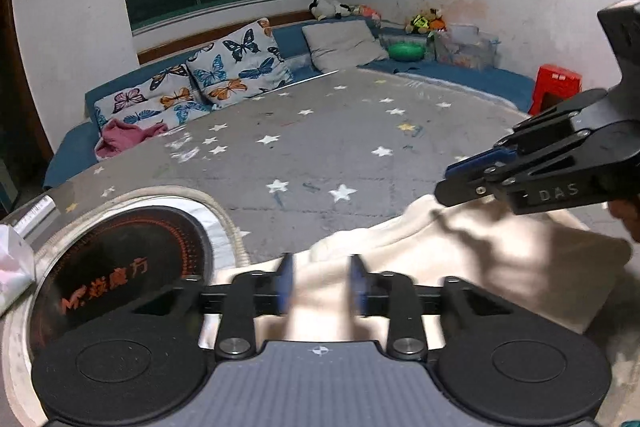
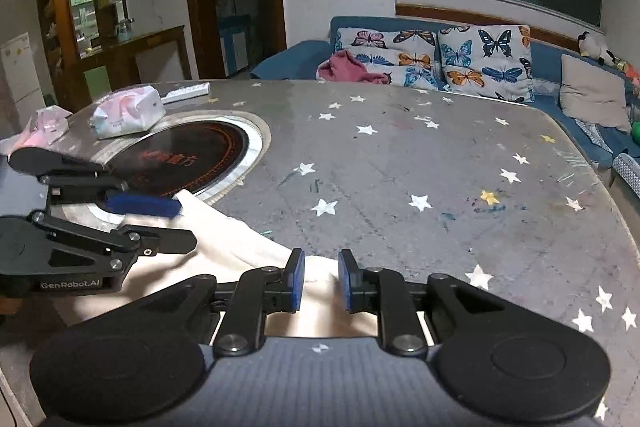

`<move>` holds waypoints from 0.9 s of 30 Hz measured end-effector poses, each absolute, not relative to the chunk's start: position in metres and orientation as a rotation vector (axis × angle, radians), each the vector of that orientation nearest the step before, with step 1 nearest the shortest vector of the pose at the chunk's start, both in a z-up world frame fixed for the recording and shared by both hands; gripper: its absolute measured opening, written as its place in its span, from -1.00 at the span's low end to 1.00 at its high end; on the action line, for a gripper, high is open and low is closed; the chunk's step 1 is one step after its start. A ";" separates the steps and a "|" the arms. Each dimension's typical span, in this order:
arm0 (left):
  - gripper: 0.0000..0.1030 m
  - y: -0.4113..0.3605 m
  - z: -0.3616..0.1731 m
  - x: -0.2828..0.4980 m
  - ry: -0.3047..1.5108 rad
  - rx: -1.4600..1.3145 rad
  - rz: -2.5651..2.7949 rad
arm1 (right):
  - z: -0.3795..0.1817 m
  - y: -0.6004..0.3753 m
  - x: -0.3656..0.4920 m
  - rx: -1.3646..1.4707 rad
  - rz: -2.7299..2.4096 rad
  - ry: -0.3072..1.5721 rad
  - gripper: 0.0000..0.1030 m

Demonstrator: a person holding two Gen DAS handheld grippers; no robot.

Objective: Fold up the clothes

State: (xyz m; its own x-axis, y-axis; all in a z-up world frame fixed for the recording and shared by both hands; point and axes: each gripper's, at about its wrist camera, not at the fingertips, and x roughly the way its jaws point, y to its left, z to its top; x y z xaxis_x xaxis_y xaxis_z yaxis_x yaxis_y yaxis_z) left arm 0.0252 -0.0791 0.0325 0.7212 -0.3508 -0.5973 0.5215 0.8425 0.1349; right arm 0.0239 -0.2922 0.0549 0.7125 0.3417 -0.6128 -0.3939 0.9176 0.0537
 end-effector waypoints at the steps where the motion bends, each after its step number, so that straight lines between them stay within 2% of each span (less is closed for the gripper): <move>1: -0.08 -0.079 0.031 0.026 0.596 0.317 -0.494 | 0.054 -0.292 0.026 -0.089 0.409 0.670 -0.62; 7: -0.08 -0.079 0.023 0.033 0.624 0.336 -0.552 | 0.045 -0.293 0.036 -0.068 0.421 0.725 -0.58; 10: -0.60 -0.080 0.020 0.036 0.633 0.344 -0.584 | 0.040 -0.293 0.040 -0.052 0.428 0.744 -0.58; 12: -0.75 -0.082 0.019 0.036 0.616 0.363 -0.578 | 0.040 -0.292 0.040 -0.051 0.424 0.735 -0.75; 14: -0.79 -0.084 0.019 0.038 0.607 0.366 -0.561 | 0.042 -0.292 0.038 -0.049 0.420 0.719 -0.93; 19: -0.78 -0.091 0.017 0.044 0.586 0.376 -0.520 | 0.055 -0.288 0.025 -0.098 0.364 0.612 -0.94; 21: -0.68 -0.093 0.016 0.046 0.577 0.379 -0.503 | 0.054 -0.286 0.028 -0.111 0.337 0.611 -0.94; 24: -0.41 -0.097 0.015 0.049 0.565 0.385 -0.478 | 0.041 -0.286 0.038 -0.114 0.317 0.657 -0.92; 26: -0.14 -0.100 0.014 0.051 0.556 0.388 -0.461 | 0.036 -0.288 0.041 -0.102 0.313 0.676 -0.89; 27: -0.12 -0.099 0.015 0.052 0.555 0.383 -0.459 | 0.038 -0.289 0.039 -0.105 0.305 0.667 -0.89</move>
